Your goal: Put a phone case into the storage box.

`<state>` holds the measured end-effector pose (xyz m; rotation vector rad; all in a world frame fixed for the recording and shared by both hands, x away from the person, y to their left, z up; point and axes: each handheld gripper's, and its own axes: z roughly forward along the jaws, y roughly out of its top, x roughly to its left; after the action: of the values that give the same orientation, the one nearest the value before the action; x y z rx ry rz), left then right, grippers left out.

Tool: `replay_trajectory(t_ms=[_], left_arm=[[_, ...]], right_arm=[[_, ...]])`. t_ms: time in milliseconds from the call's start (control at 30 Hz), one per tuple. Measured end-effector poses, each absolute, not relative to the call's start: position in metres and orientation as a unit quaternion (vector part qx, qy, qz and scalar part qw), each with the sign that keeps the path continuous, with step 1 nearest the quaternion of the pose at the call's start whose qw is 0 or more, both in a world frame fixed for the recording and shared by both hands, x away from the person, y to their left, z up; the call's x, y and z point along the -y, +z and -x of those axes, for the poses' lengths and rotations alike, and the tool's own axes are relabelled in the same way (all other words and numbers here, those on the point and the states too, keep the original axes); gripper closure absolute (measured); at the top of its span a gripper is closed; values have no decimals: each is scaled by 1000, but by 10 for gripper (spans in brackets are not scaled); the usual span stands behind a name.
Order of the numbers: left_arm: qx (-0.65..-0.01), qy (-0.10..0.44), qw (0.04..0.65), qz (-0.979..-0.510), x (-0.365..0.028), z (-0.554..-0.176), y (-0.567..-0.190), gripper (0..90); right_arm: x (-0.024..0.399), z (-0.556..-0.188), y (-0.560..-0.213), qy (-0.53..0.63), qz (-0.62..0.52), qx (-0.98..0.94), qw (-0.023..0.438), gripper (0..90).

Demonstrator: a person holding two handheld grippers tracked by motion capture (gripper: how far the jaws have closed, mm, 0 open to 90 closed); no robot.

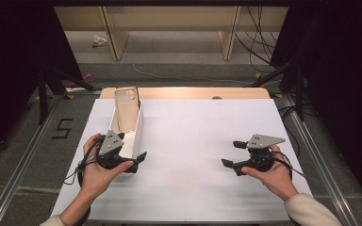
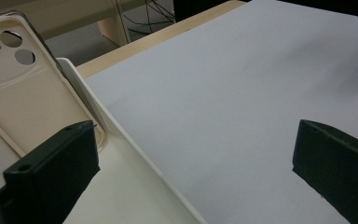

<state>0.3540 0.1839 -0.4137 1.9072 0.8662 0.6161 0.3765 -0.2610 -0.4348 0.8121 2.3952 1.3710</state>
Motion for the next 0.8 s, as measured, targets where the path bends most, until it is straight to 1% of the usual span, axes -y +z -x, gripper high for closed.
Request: replay_trajectory(t_ms=[800], left_arm=[[-339,255,457,-782,-176,-341,-422,0]], right_arm=[[268,-366,-433,474,-277,-825,133,161]])
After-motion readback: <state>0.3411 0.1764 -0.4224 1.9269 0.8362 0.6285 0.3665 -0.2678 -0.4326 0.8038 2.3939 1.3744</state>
